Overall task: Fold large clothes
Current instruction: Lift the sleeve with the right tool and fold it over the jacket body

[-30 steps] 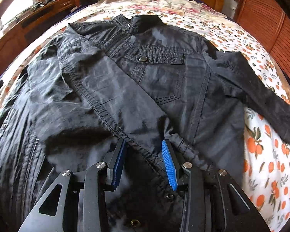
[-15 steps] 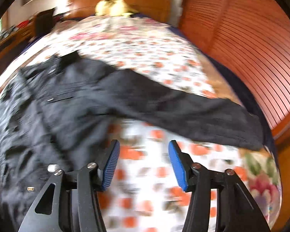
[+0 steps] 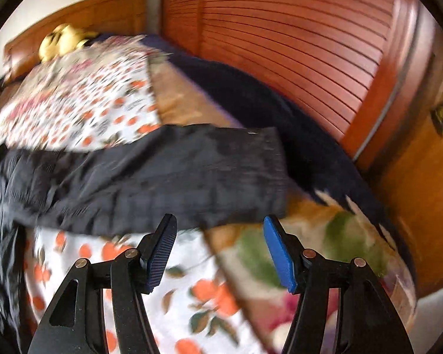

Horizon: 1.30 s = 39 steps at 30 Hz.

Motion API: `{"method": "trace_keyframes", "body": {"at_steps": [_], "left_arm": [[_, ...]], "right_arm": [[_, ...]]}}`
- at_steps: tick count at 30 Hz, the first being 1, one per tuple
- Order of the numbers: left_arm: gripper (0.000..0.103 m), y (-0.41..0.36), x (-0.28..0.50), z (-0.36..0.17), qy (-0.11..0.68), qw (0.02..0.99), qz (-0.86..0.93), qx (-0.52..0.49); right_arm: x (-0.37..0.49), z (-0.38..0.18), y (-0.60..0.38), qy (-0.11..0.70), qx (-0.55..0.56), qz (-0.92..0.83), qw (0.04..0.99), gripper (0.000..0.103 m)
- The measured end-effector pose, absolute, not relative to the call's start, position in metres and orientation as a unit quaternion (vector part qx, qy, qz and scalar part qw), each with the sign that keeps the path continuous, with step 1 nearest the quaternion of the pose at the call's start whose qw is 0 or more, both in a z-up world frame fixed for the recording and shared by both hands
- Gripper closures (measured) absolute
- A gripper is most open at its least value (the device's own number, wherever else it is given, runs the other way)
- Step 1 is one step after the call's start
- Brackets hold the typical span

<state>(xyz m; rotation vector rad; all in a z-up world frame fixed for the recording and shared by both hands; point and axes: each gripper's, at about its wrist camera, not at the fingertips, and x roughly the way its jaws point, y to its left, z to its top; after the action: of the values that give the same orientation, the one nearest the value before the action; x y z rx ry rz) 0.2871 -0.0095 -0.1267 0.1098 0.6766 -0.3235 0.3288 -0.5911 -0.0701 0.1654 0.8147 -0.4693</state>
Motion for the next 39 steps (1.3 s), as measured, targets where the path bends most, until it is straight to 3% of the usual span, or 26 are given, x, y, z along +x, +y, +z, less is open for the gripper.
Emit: {"method": "trace_keyframes", "body": {"at_steps": [13, 17, 22, 32, 39], "left_arm": [[0.02, -0.014, 0.29, -0.131, 0.342, 0.924, -0.157, 0.066], [0.02, -0.013, 0.291, -0.132, 0.344, 0.923, -0.158, 0.064], [0.02, -0.014, 0.29, -0.132, 0.339, 0.925, -0.155, 0.07], [0.02, -0.018, 0.284, -0.128, 0.326, 0.929, -0.155, 0.079], [0.02, -0.009, 0.284, -0.126, 0.324, 0.931, -0.158, 0.057]], "right_arm": [[0.348, -0.096, -0.628, 0.398, 0.149, -0.254, 0.869, 0.04], [0.369, -0.098, -0.588, 0.407, 0.057, -0.233, 0.881, 0.08], [0.371, -0.051, -0.529, 0.38, -0.014, -0.189, 0.905, 0.089], [0.34, 0.082, -0.366, 0.283, -0.113, -0.055, 0.951, 0.091], [0.302, 0.13, -0.247, 0.229, -0.167, 0.046, 0.958, 0.091]]}}
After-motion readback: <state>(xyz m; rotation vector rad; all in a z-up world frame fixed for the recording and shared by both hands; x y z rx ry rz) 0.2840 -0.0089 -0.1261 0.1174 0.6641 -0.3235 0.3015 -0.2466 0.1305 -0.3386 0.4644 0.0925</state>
